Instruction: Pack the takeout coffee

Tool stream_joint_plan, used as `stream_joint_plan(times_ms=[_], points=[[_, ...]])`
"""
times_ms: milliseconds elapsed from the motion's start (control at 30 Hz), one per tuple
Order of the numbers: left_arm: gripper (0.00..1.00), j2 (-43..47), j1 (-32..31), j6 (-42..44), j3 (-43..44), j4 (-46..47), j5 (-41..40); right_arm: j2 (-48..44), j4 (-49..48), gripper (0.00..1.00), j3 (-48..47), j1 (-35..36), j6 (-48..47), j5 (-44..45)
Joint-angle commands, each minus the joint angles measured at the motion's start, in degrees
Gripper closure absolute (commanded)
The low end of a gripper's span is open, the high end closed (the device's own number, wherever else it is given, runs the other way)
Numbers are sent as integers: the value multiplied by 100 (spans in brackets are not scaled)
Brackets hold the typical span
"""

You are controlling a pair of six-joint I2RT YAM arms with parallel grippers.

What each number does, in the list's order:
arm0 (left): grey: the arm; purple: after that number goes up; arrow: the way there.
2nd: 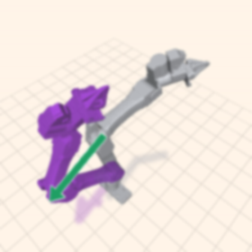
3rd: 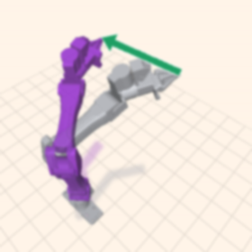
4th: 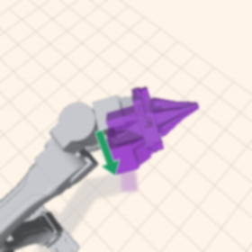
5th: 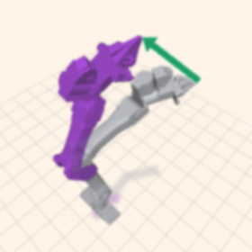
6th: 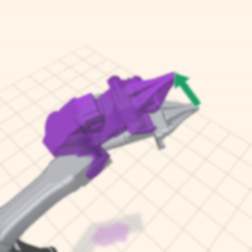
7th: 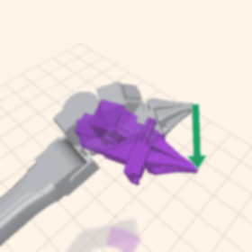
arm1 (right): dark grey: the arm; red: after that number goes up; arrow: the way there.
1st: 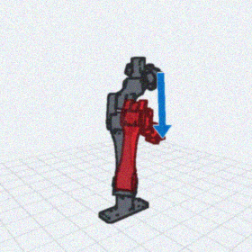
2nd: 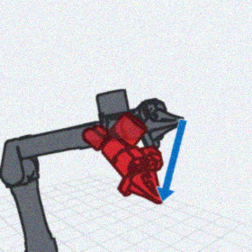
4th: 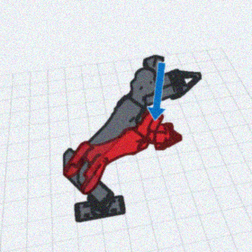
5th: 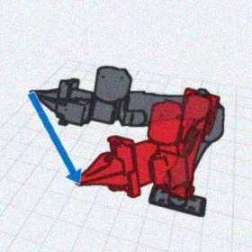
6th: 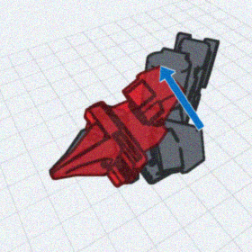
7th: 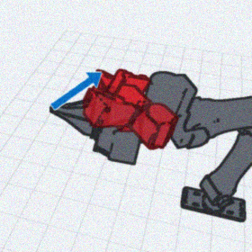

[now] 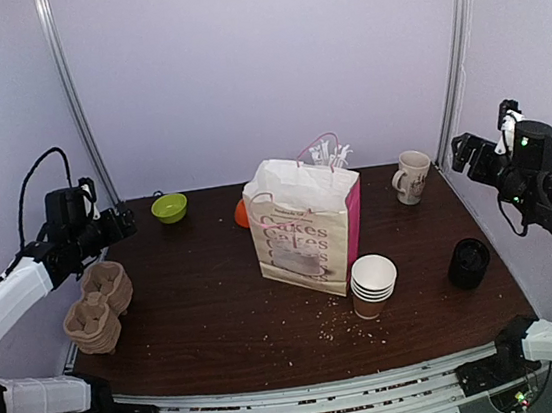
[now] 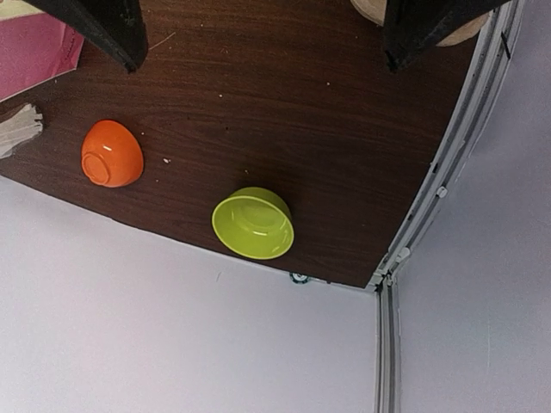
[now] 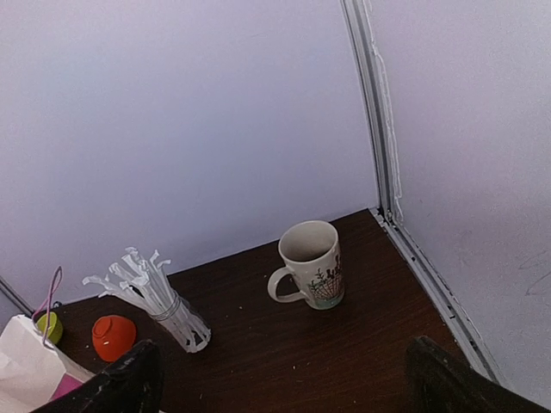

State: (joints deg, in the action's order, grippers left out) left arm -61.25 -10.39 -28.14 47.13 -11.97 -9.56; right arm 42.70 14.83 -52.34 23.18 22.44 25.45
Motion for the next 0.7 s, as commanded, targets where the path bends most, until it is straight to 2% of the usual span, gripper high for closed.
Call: stream_joint_plan(times_ms=[0, 167, 267, 500, 667], points=[[2, 89, 132, -75, -110, 521, 377, 135, 352, 0, -408, -48, -117, -700], [2, -107, 138, 176, 61, 674, 1648, 737, 909, 2, -943, 45, -25, -1396], [2, -251, -96, 310, 326, 621, 2216, 1049, 1174, 3, -1147, 179, 58, -1703], [2, -602, -1081, 500, 1064, 141, 2564, 1318, 1379, 5, -868, 815, 359, -1995], [2, -651, -1158, 386, 1037, 146, 2416, 1337, 1372, 8, -290, 1172, 825, -2180]])
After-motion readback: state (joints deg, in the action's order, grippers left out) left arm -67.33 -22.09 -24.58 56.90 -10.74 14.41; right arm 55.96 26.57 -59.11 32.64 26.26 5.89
